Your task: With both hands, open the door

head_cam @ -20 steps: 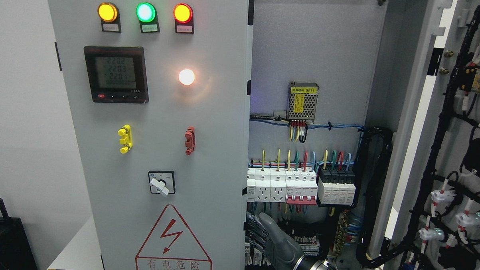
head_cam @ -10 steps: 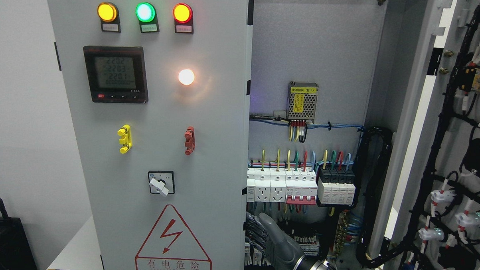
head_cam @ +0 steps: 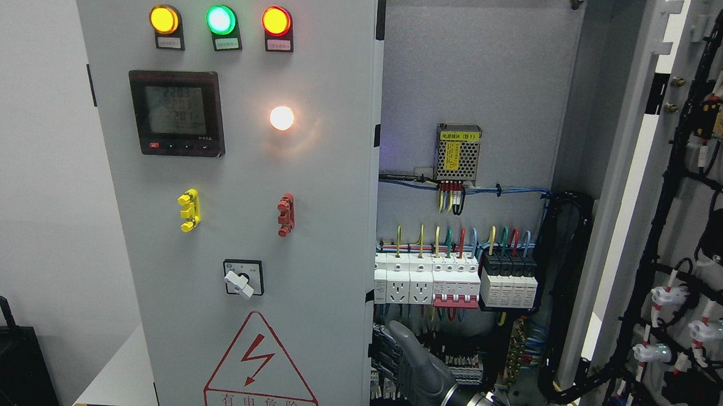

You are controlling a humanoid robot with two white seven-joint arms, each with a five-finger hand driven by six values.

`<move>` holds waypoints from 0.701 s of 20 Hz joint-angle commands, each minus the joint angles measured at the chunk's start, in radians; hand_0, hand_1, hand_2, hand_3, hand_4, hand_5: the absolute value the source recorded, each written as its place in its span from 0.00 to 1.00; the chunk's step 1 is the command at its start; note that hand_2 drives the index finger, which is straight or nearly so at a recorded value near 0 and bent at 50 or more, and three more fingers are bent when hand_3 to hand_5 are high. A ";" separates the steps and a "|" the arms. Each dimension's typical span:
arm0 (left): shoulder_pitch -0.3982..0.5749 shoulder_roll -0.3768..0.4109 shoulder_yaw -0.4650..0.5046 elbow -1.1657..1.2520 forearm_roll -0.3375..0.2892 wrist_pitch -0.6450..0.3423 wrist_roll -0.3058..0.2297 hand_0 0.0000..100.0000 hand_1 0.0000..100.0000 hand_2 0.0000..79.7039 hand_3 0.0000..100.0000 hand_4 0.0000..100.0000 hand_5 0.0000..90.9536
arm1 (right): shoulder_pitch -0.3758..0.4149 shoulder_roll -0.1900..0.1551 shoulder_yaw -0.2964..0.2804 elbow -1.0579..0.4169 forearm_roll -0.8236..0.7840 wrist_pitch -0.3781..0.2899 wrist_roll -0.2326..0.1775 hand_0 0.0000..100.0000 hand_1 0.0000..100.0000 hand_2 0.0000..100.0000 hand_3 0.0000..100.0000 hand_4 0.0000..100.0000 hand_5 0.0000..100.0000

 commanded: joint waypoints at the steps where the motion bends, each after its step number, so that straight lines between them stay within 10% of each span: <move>1: 0.000 0.000 0.000 0.000 0.000 0.001 0.000 0.00 0.00 0.00 0.00 0.03 0.00 | 0.002 0.000 -0.001 -0.009 -0.005 -0.005 -0.001 0.11 0.00 0.00 0.00 0.00 0.00; 14: 0.000 0.000 0.000 0.000 0.000 0.001 0.000 0.00 0.00 0.00 0.00 0.03 0.00 | 0.012 0.004 0.006 -0.055 -0.005 -0.005 0.038 0.11 0.00 0.00 0.00 0.00 0.00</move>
